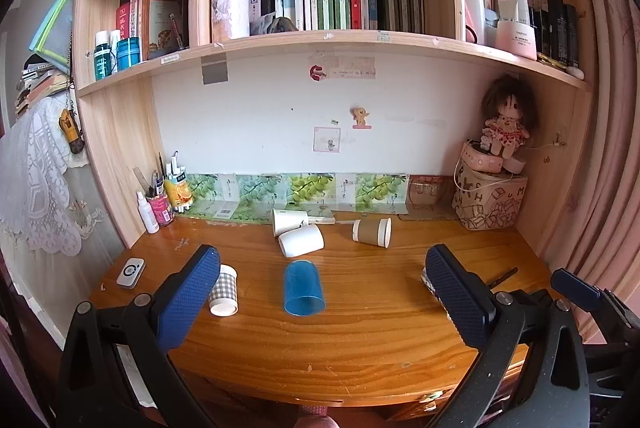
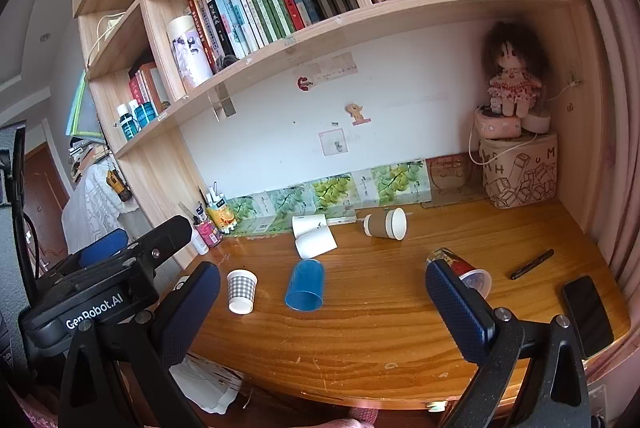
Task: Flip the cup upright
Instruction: 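Move the right tool toward the brown-sleeved white cup lying on its side, then lower the right tool over the cup's open rim and close on it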
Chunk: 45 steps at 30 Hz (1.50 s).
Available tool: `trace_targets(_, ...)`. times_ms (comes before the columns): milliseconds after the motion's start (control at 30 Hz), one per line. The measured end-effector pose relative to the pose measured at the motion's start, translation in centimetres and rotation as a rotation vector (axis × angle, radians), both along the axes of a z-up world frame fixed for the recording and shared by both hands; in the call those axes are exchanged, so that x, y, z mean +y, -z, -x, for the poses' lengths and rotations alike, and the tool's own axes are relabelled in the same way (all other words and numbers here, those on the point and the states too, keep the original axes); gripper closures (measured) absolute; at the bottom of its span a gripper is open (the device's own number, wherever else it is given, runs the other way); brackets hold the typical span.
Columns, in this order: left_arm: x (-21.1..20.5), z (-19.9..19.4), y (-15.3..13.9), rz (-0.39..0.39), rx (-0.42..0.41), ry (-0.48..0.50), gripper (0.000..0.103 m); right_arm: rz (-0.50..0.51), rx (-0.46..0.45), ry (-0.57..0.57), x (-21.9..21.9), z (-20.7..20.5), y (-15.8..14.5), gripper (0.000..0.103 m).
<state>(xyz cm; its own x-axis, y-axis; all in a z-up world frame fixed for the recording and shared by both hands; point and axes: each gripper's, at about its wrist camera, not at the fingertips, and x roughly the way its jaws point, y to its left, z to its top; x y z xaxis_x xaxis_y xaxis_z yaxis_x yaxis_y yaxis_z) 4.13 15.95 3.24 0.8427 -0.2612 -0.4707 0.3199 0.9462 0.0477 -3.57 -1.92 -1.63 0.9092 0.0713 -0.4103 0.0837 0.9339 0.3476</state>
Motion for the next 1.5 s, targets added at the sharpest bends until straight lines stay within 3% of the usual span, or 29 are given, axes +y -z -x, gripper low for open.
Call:
trace_targets(633,-0.4,-4.2,0.8,0.007,0.066,-0.032,0.0,-0.039,0.045,-0.079,-1.1,-4.8,0.8,0.0)
trace_targets(900,-0.1,-8.3,2.0,0.008,0.122,-0.037,0.0,-0.051,0.114,-0.128,-1.1,-9.3,1.4,0.0)
trace_targets(1167,-1.4,-14.1,2.7,-0.024,0.188,0.031,0.0,-0.075,0.198,-0.117,-2.2,-14.7,2.0,0.0)
trace_targets(1300,-2.5,-16.6,2.7,-0.063,0.175,0.077,0.0,-0.146,0.242,-0.107,-3.4,-17.2,2.7,0.0)
trace_targets(1500,-3.9,-20.2,2.6,-0.097,0.182,0.152,0.0,-0.336,0.342,-0.071,-5.9,-20.9,4.8,0.0)
